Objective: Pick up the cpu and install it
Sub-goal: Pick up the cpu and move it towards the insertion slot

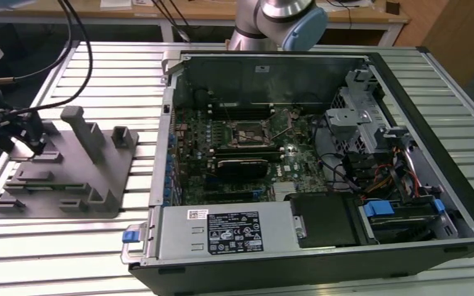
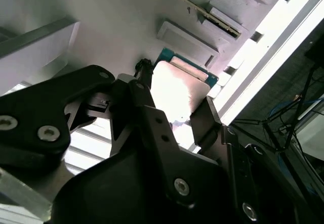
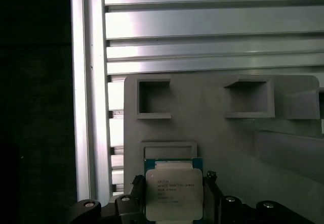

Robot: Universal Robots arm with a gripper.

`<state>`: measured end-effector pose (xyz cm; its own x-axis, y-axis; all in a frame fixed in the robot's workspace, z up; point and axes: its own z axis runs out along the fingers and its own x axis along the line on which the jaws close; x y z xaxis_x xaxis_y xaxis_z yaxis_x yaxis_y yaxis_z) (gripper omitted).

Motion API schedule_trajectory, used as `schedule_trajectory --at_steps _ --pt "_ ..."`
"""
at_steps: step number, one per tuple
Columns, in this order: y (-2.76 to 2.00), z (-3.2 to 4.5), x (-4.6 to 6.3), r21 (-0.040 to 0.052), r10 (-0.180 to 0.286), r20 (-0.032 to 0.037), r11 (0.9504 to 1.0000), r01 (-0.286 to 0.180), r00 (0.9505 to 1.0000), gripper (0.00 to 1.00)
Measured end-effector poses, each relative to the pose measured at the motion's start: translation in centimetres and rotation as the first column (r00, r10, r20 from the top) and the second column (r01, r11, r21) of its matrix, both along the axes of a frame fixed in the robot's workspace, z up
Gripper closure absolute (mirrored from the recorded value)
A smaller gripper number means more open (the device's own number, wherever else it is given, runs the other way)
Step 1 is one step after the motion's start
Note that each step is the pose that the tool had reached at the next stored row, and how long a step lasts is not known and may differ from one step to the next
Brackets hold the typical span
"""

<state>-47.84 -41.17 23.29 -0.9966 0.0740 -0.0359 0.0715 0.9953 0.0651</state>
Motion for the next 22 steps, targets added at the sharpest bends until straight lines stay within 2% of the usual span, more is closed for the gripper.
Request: schedule_trajectory --at_steps 22 --pt "0.0 4.56 0.0 0.0 0.0 0.0049 1.0 0.0 1.0 0.45"
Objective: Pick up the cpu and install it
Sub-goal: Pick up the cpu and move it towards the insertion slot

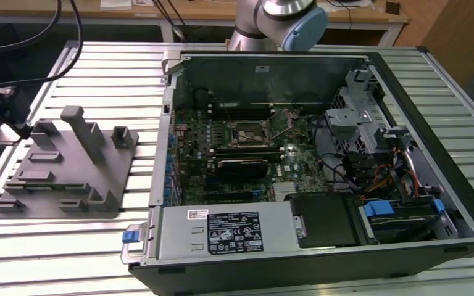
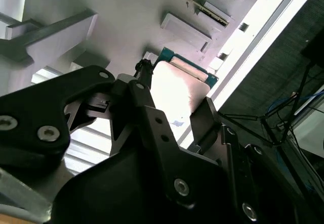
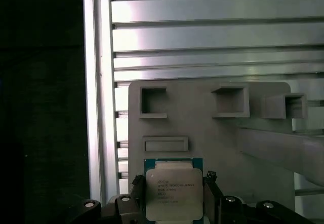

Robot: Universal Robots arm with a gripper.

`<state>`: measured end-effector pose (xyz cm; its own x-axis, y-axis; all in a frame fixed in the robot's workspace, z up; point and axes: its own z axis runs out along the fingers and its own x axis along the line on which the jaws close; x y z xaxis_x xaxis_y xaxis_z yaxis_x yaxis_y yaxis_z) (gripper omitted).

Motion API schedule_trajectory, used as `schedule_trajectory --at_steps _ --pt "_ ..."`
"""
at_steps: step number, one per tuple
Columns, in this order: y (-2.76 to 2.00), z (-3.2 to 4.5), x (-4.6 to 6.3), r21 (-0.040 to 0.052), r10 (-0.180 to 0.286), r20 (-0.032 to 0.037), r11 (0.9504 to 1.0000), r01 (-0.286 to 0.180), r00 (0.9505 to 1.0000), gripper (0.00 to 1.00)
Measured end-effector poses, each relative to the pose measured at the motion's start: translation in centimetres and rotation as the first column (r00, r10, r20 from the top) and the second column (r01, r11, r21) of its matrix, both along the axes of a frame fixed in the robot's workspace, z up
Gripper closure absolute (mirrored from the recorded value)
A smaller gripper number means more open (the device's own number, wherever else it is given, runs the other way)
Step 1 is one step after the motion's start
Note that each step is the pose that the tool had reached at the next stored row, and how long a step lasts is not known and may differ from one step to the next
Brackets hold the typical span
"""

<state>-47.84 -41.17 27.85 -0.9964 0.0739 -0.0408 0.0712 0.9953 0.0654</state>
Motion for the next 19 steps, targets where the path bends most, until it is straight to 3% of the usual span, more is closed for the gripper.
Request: schedule_trajectory --at_steps 13,19 --pt "0.0 2.92 0.0 0.0 0.0 0.0018 1.0 0.0 1.0 0.45" --pt "0.0 4.65 0.0 0.0 0.0 0.0026 1.0 0.0 1.0 0.45"
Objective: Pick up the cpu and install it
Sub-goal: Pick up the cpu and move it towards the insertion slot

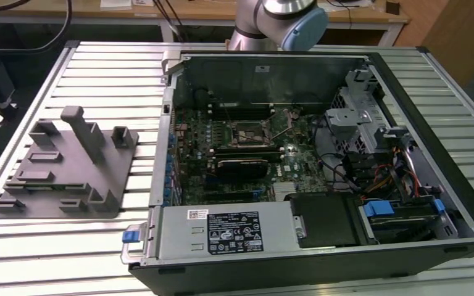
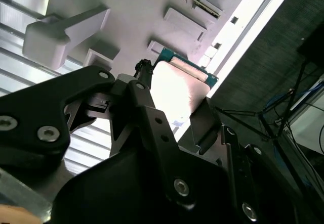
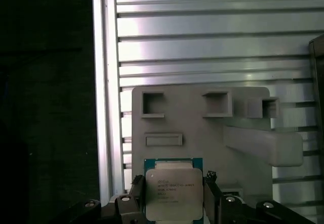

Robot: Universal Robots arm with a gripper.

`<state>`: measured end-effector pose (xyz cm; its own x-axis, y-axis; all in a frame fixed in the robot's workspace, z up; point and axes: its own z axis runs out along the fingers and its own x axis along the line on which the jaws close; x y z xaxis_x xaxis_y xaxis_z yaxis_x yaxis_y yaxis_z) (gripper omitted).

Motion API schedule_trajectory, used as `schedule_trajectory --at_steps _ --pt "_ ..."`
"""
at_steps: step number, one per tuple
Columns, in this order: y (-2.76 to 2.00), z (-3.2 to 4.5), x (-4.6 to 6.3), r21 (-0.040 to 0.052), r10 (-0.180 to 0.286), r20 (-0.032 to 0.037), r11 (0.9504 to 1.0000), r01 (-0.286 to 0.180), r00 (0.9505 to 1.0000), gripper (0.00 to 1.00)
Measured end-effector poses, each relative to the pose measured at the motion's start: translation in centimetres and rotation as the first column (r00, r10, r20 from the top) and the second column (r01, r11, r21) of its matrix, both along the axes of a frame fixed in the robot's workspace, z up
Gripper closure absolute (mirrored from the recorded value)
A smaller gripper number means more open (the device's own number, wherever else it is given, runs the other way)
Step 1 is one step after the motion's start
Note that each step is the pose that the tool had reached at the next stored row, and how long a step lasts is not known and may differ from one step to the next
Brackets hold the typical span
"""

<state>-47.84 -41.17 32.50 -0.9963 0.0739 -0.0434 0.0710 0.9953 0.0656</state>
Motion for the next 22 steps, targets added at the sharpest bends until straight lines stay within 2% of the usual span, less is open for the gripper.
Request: schedule_trajectory --at_steps 17,19,22 --pt "0.02 5.35 0.0 0.0 0.0 0.0023 1.0 0.0 1.0 0.45" --pt "0.02 5.74 0.0 0.0 0.0 0.0025 1.0 0.0 1.0 0.45" --pt "0.02 5.78 0.0 0.0001 0.0 0.0028 1.0 0.0 1.0 0.45"
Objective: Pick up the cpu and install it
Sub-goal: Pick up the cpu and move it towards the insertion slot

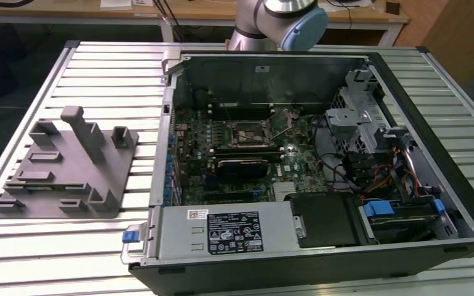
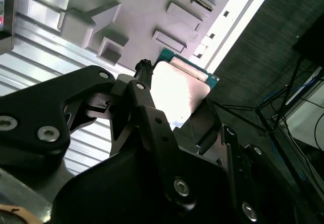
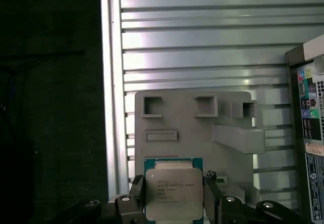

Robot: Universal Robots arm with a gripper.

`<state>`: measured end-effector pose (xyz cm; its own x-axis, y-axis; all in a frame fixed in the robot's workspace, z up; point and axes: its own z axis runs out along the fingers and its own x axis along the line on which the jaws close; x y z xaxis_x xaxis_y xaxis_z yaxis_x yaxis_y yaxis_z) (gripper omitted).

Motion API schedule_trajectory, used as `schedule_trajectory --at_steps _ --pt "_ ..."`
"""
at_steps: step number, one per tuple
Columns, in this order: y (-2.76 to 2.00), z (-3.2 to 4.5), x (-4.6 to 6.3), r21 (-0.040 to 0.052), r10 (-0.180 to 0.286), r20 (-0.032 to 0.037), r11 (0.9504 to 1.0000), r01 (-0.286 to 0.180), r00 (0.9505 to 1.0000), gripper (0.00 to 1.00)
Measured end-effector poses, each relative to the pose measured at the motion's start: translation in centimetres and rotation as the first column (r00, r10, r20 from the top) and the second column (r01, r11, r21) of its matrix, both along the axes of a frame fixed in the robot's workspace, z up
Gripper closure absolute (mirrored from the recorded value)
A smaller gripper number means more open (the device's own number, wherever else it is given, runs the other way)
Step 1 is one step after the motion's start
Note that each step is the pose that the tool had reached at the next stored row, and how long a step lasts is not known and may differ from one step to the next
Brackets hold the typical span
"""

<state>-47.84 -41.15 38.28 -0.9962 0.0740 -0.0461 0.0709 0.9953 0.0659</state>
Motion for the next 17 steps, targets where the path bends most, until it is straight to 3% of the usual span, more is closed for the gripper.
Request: schedule_trajectory --at_steps 7,17 --pt "0.0 0.03 0.4 -0.0001 0.0 -0.0002 1.0 0.0 1.0 0.45" --pt "0.0 0.04 2.9 -0.0002 0.0 -0.0003 1.0 0.0 1.0 0.45"
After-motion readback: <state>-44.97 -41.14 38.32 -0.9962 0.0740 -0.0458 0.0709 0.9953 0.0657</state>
